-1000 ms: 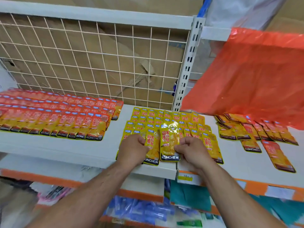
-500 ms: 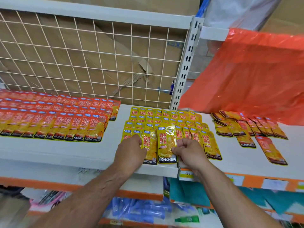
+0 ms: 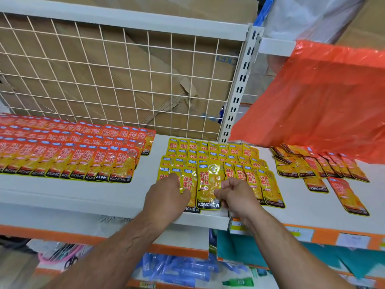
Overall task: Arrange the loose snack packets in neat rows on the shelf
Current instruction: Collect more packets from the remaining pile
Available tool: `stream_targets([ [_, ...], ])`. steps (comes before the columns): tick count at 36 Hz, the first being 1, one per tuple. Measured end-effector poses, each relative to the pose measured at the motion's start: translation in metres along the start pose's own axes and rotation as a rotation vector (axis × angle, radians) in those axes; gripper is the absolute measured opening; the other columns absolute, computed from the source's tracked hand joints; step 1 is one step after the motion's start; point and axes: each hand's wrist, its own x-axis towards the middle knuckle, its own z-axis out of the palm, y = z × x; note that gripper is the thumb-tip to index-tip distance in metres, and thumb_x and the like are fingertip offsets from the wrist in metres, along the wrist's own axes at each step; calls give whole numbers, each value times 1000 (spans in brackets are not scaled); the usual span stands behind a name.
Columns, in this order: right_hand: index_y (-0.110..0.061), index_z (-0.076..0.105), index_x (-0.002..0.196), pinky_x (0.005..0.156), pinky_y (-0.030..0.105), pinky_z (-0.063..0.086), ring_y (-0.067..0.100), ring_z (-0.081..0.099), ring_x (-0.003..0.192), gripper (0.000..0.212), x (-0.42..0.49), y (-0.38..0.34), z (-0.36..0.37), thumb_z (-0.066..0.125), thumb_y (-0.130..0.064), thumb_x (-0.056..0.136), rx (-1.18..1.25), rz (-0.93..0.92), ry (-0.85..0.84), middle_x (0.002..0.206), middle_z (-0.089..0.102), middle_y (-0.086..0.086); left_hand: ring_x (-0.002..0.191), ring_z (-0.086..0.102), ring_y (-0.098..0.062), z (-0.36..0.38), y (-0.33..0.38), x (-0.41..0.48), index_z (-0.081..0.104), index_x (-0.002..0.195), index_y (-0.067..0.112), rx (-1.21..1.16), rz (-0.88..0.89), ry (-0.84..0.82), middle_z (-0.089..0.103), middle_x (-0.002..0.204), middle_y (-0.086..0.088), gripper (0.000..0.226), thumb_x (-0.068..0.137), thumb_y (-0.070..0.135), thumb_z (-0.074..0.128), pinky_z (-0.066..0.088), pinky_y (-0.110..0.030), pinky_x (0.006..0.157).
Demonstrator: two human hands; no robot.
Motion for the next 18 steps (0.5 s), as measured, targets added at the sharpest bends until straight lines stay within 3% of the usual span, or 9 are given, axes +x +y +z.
stream_targets([
  [7, -12, 48, 78, 40, 25, 43, 18, 51, 38, 25, 1, 2, 11, 70, -5, 87, -158, -21, 20, 61, 55, 12, 78, 52, -18, -2, 5, 1, 50, 90, 24, 26, 95, 75, 54, 88, 6, 18, 89, 42, 53, 43, -31, 64],
  [11, -16, 49, 69, 58, 47, 59, 31, 66, 55, 27, 0, 4, 15, 73, -18, 82, -373, -96, 66, 68, 69, 18, 85, 48, -15, 2, 3, 2, 55, 97, 23, 50, 151, 118, 51, 90, 6, 18, 90, 40, 53, 38, -30, 65],
  [14, -11, 54, 72, 61, 36, 54, 29, 67, 69, 25, -2, 1, 18, 73, -25, 82, -540, -145, 112, 73, 68, 15, 88, 52, -21, 7, 0, 4, 61, 97, 19, 86, 217, 159, 57, 90, 0, 21, 86, 36, 58, 45, -34, 69],
  [18, -12, 54, 76, 55, 31, 38, 23, 57, 68, 24, -5, -3, 20, 70, -28, 84, -689, -197, 154, 70, 60, 4, 88, 54, -24, 9, -1, 5, 64, 97, 18, 118, 238, 172, 60, 90, -2, 22, 83, 35, 60, 46, -37, 72],
])
